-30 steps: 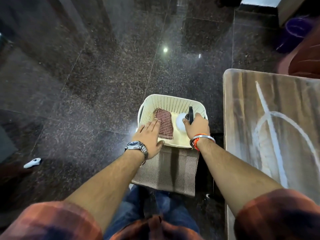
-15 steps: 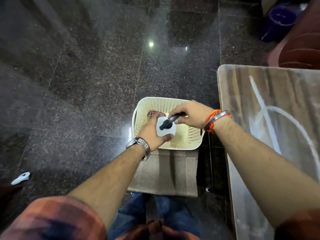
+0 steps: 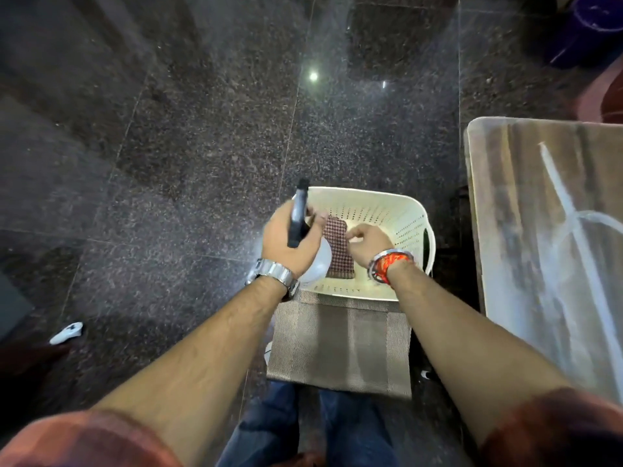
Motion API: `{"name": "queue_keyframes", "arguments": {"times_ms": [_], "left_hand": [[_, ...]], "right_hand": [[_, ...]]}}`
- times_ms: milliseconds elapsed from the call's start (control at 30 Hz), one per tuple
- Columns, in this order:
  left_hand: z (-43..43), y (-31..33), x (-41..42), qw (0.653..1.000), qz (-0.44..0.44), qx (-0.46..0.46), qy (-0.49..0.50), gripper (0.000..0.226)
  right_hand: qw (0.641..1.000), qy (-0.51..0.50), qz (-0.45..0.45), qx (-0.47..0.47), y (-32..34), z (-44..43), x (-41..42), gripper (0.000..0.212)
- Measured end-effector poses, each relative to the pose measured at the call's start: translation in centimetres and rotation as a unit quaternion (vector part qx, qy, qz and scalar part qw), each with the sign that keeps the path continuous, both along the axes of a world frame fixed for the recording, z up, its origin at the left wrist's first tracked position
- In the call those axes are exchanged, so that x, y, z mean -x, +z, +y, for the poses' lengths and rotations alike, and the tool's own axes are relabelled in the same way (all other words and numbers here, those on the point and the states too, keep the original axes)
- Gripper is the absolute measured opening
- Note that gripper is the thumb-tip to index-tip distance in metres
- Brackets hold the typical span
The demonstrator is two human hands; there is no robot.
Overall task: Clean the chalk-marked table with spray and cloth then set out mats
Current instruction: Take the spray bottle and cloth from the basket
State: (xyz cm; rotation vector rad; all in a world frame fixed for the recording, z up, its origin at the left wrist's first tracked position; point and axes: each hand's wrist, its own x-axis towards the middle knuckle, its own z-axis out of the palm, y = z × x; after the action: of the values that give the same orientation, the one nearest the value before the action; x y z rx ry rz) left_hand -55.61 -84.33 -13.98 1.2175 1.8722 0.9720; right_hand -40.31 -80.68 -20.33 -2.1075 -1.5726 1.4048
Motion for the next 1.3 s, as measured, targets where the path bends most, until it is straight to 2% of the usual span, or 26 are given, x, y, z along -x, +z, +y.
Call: {"name": "queue_keyframes", "arguments": {"times_ms": [67, 133, 233, 333, 400, 467, 567, 667, 733, 800, 900, 1067, 1167, 1233, 1300], "left_hand": [[0.7, -0.4, 0.7, 1.000, 0.000, 0.011, 0.026, 0.021], [0.9, -0.6, 1.0, 0.999, 0.001, 0.013, 0.040, 0.022], [1.0, -1.0, 0.9, 0.999, 0.014, 0.011, 0.036, 0.020], [1.1, -0.9, 0.3, 0.999, 0.023, 0.009, 0.029, 0.021], [0.9, -0.6, 0.0, 0.999, 0.035, 0.003, 0.027, 0.021], [0.5, -0.3, -0.1, 0.999, 0.039, 0.002, 0.031, 0.020], [-0.4, 0.6, -0.2, 0.998, 0.042, 0.011, 0.044, 0.021], [-1.4, 2.1, -1.0, 0.998, 0.035, 0.024, 0.047, 0.022], [-2.3, 3.0, -2.1, 0.998, 0.050, 0.032, 0.032, 0.018], [-3.0, 3.8, -3.5, 0.998, 0.055, 0.033, 0.008, 0.015], [-4.1, 5.0, -6.3, 0.998, 0.034, 0.039, -0.029, 0.025], [-6.6, 7.4, -11.6, 0.993, -0.010, 0.034, -0.116, 0.022], [-8.7, 8.3, -14.7, 0.985, -0.053, 0.050, -0.154, 0.024], [-10.5, 8.9, -16.9, 0.979, -0.057, 0.058, -0.185, 0.034], [-12.2, 9.2, -19.0, 0.974, -0.048, 0.065, -0.212, 0.038]], "right_hand": [[0.998, 0.013, -0.002, 0.066, -3.9, -0.5, 0.5, 0.026], [0.994, 0.039, -0.018, 0.105, -6.6, -0.7, 1.0, 0.024], [0.986, 0.080, -0.063, 0.131, -9.6, -0.3, 2.0, 0.027], [0.988, 0.040, -0.050, 0.139, -10.2, -0.3, 3.0, 0.036], [0.995, -0.018, -0.034, 0.094, -10.3, 0.0, 2.8, 0.026], [0.987, -0.149, -0.004, 0.062, -7.5, -0.1, 2.6, 0.006], [0.955, -0.285, 0.074, 0.036, -4.3, -0.8, 1.5, 0.013], [0.891, -0.404, 0.195, 0.061, -1.4, -1.2, 0.4, 0.034], [0.870, -0.408, 0.263, 0.085, 0.9, -1.9, -1.1, 0.057], [0.879, -0.367, 0.286, 0.102, 3.1, -2.8, -2.7, 0.063], [0.890, -0.343, 0.292, 0.071, 6.8, -4.5, -5.5, 0.043], [0.842, -0.393, 0.370, -0.018, 11.8, -8.5, -10.7, 0.028], [0.817, -0.442, 0.364, -0.066, 13.1, -12.5, -14.2, 0.030], [0.805, -0.488, 0.322, -0.101, 13.1, -15.7, -16.4, 0.046], [0.797, -0.527, 0.271, -0.118, 13.2, -19.1, -18.6, 0.046]]}}
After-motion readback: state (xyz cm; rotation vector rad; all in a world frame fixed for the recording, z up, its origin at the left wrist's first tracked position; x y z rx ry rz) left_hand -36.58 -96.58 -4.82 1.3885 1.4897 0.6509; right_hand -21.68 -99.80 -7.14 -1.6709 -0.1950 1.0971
